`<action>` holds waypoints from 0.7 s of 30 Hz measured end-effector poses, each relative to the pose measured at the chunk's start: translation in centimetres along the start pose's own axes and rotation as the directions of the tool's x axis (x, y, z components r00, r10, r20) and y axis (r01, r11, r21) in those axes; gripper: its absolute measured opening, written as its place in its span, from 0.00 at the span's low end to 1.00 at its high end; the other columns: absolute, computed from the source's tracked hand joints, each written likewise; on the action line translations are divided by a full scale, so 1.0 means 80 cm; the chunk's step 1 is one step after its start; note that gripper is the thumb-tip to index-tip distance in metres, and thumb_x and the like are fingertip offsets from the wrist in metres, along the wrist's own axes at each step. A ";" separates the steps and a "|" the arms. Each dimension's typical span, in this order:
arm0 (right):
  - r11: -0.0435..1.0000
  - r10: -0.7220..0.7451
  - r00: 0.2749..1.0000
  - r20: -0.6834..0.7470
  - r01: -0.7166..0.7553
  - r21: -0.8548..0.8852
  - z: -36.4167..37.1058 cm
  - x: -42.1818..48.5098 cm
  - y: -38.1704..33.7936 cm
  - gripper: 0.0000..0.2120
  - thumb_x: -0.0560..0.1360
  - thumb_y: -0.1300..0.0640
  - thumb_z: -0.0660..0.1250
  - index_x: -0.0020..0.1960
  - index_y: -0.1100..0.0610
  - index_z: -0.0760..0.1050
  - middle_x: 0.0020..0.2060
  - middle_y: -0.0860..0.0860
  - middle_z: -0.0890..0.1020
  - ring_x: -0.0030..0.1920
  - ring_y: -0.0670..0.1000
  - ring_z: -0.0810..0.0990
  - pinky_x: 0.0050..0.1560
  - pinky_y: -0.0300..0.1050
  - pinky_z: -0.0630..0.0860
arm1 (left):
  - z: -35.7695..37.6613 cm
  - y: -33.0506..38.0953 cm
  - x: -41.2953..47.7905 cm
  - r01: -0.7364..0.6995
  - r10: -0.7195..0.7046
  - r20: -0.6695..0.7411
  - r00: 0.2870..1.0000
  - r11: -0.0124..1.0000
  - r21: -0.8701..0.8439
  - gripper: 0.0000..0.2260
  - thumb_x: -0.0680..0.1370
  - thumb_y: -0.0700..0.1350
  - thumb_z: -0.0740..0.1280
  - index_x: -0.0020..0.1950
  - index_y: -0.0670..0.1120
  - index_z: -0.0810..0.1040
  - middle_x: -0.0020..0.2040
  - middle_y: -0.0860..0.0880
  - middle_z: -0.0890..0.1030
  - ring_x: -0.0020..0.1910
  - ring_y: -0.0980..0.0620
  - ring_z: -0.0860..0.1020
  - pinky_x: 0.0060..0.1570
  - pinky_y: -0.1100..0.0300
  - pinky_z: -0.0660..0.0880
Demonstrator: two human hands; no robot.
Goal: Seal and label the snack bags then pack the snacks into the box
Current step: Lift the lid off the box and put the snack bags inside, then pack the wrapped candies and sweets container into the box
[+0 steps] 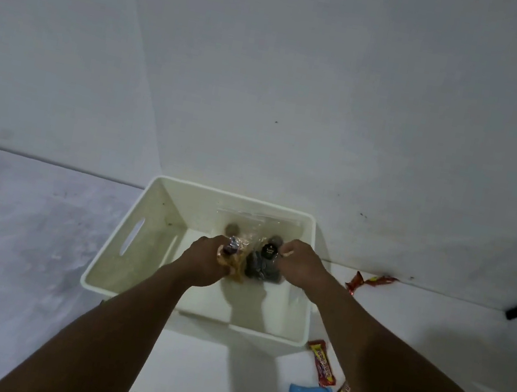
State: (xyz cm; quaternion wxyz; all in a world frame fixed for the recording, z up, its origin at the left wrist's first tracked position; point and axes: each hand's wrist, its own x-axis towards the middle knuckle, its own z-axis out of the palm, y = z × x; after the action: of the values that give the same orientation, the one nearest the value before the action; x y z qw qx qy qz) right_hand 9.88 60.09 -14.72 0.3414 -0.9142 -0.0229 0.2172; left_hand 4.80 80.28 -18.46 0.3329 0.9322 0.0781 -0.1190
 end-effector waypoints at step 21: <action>0.948 0.255 0.940 -0.226 -0.197 0.250 -0.160 -0.243 0.318 0.06 0.72 0.61 0.68 0.48 0.54 0.79 0.46 0.53 0.82 0.41 0.52 0.78 0.41 0.40 0.72 | 0.219 0.275 -0.139 -0.302 0.313 0.115 0.943 0.948 -0.103 0.12 0.76 0.53 0.72 0.58 0.56 0.80 0.46 0.54 0.83 0.41 0.56 0.80 0.44 0.61 0.76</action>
State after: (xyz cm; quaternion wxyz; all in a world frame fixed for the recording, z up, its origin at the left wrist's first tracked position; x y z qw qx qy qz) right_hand -5.15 29.04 -14.82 0.4148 -0.8867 0.1515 0.1368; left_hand -3.90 51.49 -15.34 0.3904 0.9085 -0.0854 -0.1225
